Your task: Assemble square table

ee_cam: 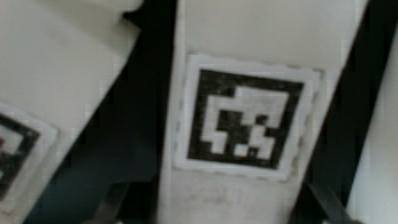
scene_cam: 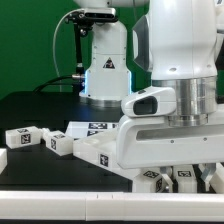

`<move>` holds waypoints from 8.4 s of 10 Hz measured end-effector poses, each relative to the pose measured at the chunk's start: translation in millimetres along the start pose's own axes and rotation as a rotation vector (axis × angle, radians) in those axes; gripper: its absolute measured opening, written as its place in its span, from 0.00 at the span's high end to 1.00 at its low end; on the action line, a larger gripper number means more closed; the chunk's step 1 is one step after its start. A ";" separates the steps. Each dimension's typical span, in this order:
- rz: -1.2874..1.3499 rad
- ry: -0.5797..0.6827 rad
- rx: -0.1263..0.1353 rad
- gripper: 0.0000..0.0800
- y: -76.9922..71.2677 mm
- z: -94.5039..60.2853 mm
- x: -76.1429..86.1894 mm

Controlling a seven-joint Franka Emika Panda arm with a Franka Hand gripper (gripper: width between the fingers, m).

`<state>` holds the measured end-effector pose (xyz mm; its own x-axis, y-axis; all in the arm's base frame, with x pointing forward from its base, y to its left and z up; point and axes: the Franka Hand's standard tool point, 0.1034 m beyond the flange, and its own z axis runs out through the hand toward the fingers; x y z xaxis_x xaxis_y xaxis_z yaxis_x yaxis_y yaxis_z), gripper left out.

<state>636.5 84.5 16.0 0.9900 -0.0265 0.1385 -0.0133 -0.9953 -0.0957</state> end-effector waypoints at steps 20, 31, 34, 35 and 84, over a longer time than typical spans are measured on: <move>-0.137 0.066 0.005 0.64 -64.2 -101.8 -70.8; -0.237 0.117 0.022 0.64 -93.2 -46.7 -187.8; -0.240 0.094 0.019 0.64 -98.9 -25.9 -205.1; -0.242 0.091 0.016 0.64 -94.8 -20.7 -207.8; 0.153 -0.162 0.020 0.19 52.0 -10.2 -11.9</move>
Offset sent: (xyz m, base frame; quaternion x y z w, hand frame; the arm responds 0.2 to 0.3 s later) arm -0.0092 0.0132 0.0398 0.0081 -0.0436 0.0034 0.9990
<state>622.7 32.1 19.5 0.9863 -0.1604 -0.0393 -0.1641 -0.9788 -0.1227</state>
